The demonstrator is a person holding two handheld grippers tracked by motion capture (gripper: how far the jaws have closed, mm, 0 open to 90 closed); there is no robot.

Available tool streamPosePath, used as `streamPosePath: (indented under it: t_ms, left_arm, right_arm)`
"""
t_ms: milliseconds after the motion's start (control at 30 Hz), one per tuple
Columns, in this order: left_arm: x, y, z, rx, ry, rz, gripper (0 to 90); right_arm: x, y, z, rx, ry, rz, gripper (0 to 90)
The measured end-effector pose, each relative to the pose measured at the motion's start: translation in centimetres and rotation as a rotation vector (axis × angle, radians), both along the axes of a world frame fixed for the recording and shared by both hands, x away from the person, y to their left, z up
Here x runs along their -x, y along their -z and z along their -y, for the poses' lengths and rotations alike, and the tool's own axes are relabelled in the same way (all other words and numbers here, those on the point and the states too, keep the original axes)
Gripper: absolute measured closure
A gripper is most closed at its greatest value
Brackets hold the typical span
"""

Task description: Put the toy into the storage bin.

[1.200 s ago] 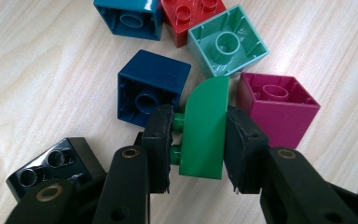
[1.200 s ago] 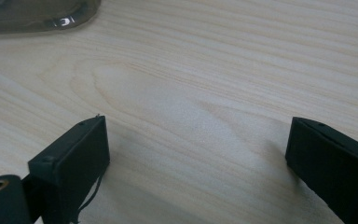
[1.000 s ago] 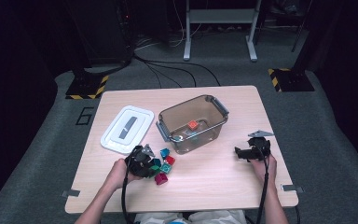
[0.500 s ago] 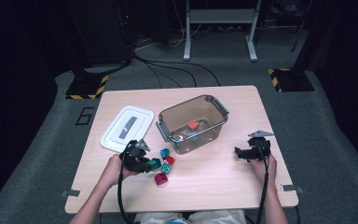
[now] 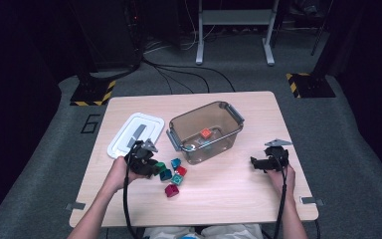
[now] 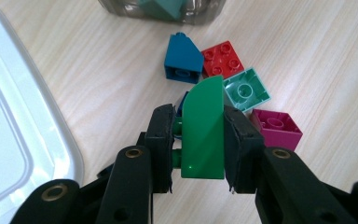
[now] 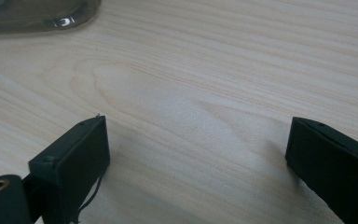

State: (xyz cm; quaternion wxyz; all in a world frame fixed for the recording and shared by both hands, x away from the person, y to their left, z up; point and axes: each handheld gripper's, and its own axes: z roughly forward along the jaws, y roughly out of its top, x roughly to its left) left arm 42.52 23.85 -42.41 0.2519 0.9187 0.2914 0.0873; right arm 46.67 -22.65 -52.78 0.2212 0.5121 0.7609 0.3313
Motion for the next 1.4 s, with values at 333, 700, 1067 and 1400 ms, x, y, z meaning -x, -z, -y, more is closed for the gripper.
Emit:
streamPosePath:
  t_ms: [333, 700, 1067, 1400]
  left_arm:
    - [-0.8, -2.0, 0.1, 0.007, 0.005, 0.023, 66.8]
    - [-1.6, -4.1, 0.3, 0.01, 0.01, 0.044, 66.8]
    - [-2.6, -6.4, 0.8, 0.006, 0.018, 0.076, 66.8]
    - [-3.8, -8.4, 1.5, 0.004, 0.021, 0.102, 66.8]
  right_arm:
    - [0.0, 0.0, 0.0, 0.0, 0.0, 0.0, 5.7]
    - [0.0, 0.0, 0.0, -0.003, 0.003, -0.003, 5.8]
    - [0.0, 0.0, 0.0, -0.004, 0.001, -0.002, 5.8]
    - [0.0, 0.0, 0.0, -0.004, 0.002, -0.003, 5.9]
